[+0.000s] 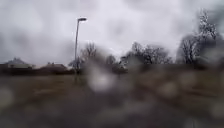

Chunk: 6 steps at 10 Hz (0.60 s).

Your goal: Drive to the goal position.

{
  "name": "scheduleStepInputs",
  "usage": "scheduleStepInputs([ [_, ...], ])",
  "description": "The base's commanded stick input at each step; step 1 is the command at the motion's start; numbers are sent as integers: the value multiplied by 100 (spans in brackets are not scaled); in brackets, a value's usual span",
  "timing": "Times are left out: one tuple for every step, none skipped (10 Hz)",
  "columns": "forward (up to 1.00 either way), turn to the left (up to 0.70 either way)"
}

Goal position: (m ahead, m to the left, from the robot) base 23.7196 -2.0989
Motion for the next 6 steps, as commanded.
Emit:
scheduleStepInputs([
  [100, 0],
  [100, 0],
  [100, 0],
  [100, 0],
  [100, 0],
  [100, 0],
])
